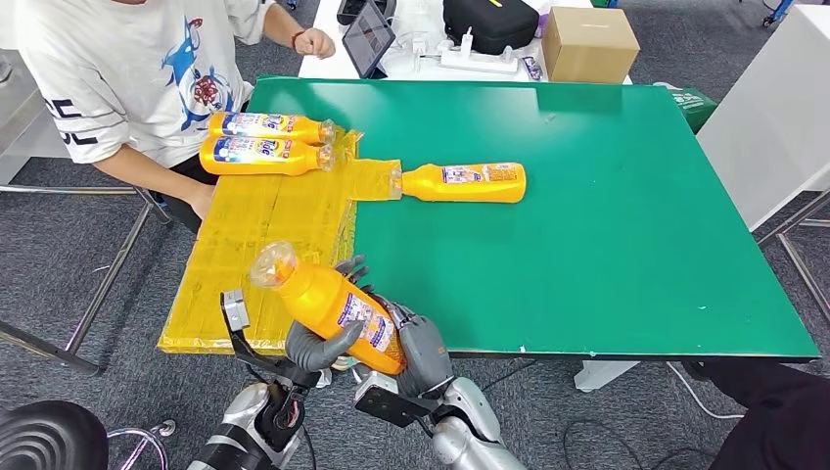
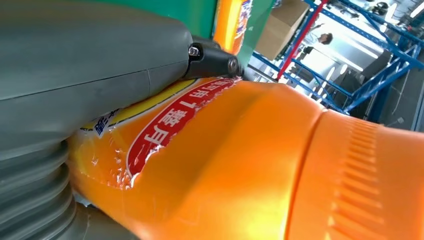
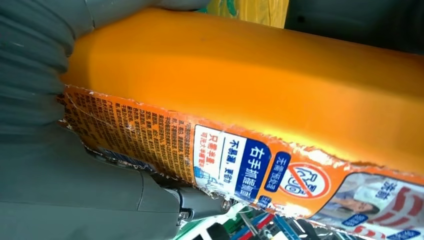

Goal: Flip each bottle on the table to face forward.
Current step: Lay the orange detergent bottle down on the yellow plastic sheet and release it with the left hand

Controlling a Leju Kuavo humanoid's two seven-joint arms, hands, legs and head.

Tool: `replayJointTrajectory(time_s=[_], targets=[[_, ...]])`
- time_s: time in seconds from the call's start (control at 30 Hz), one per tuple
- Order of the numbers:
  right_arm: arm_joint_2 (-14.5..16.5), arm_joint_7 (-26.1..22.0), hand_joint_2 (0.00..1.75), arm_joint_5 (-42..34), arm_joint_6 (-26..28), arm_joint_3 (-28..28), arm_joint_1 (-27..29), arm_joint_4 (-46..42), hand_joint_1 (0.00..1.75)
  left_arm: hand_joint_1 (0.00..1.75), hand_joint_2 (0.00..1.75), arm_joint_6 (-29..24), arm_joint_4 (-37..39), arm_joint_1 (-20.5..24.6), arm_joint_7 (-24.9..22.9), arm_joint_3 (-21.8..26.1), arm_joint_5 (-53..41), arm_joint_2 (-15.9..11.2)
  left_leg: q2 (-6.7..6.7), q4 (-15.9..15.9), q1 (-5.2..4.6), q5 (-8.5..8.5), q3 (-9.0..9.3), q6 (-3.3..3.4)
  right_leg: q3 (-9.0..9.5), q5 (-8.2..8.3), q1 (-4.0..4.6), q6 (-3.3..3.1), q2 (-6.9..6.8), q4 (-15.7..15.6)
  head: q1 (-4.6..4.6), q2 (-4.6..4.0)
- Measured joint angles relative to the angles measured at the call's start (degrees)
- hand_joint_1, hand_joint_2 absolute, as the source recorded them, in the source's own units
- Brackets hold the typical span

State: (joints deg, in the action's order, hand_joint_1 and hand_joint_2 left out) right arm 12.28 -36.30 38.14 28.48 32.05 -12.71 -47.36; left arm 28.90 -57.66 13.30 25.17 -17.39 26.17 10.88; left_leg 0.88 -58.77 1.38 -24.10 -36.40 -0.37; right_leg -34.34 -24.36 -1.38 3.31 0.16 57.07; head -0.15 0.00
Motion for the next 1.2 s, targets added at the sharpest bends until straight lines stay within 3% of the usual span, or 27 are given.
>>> replayJointTrajectory(time_s=[0.23,0.27,0.33,0.4,0.47,0.6,0.8,1.0,1.1,1.2], targets=[[-0.01,0.95,1.75,0.05,-0.92,-0.05,-0.2,0.0,1.75,1.75,1.75,-1.92,-1.82,-0.44,2.21,-0.16,-5.02,-0.01,-0.01,0.0,0.0,0.0,0.0,0.0,0.0,0.0,0.0,0.0,0.01,0.0,0.01,0.0],[-0.01,1.11,1.75,0.1,-1.14,-0.05,-0.27,0.0,1.66,1.75,1.75,-2.25,-2.15,-0.53,2.3,-0.17,-5.47,-0.01,-0.01,0.0,0.0,0.0,0.0,0.0,0.0,0.0,0.0,0.0,0.01,0.0,0.01,0.0],[-0.01,1.33,1.75,0.2,-1.39,-0.05,-0.4,-0.01,0.79,1.75,1.75,-2.79,-2.82,-0.7,2.37,-0.18,-6.22,-0.01,-0.01,0.0,0.0,0.0,0.0,0.0,0.0,0.0,0.0,0.0,0.02,0.0,0.01,0.0],[0.03,1.49,0.87,0.21,-1.42,-0.09,-0.46,-0.02,0.0,1.75,1.75,-2.98,-3.38,-0.81,2.4,-0.18,-6.72,-0.01,-0.01,0.0,0.0,0.0,0.0,0.0,0.0,0.0,0.0,0.0,0.02,0.0,0.0,0.0],[0.08,1.88,0.0,0.11,-1.31,-0.21,-0.45,-0.02,0.0,1.75,1.75,-3.3,-3.87,-0.84,2.43,-0.19,-7.3,-0.01,-0.01,0.0,0.0,0.0,0.0,0.0,0.0,0.0,0.0,0.0,0.02,0.0,0.01,0.0],[0.16,3.73,0.0,-0.76,-2.31,-0.56,-0.53,-0.27,0.0,1.75,1.75,-8.61,-5.28,-0.85,3.46,-0.55,-12.15,0.02,-0.01,0.0,0.0,0.0,0.0,0.0,0.01,0.0,0.0,0.0,0.02,0.0,0.01,0.0],[0.0,4.57,0.0,-6.11,-7.66,-1.89,-0.11,-3.87,0.0,1.75,1.75,-26.75,-8.32,0.59,6.52,-0.48,-26.52,0.31,0.02,0.0,0.0,0.01,0.0,0.0,0.03,0.01,0.0,0.0,0.01,0.0,0.02,0.0],[-0.69,2.67,0.0,-14.56,-9.63,-5.65,1.11,-13.65,0.0,1.75,1.75,-56.57,-7.55,6.5,7.61,2.12,-52.53,-0.58,0.02,0.0,0.0,0.03,0.0,-0.01,0.05,0.02,0.01,0.0,0.01,0.01,0.02,0.0],[-0.85,1.51,0.0,-17.13,-8.74,-7.55,1.51,-18.59,0.0,1.75,1.75,-63.0,-4.25,10.6,5.53,3.63,-61.42,-1.88,0.03,0.0,0.01,0.05,0.03,-0.01,0.08,0.02,0.01,0.0,0.0,0.03,0.02,0.0],[-0.89,1.02,0.0,-18.02,-8.19,-8.83,1.92,-22.24,0.0,1.75,1.75,-65.22,-0.9,13.24,4.81,4.65,-65.13,-2.93,0.01,-0.01,0.01,0.05,0.03,-0.02,0.06,0.04,0.0,0.0,0.03,0.04,0.02,0.0]])
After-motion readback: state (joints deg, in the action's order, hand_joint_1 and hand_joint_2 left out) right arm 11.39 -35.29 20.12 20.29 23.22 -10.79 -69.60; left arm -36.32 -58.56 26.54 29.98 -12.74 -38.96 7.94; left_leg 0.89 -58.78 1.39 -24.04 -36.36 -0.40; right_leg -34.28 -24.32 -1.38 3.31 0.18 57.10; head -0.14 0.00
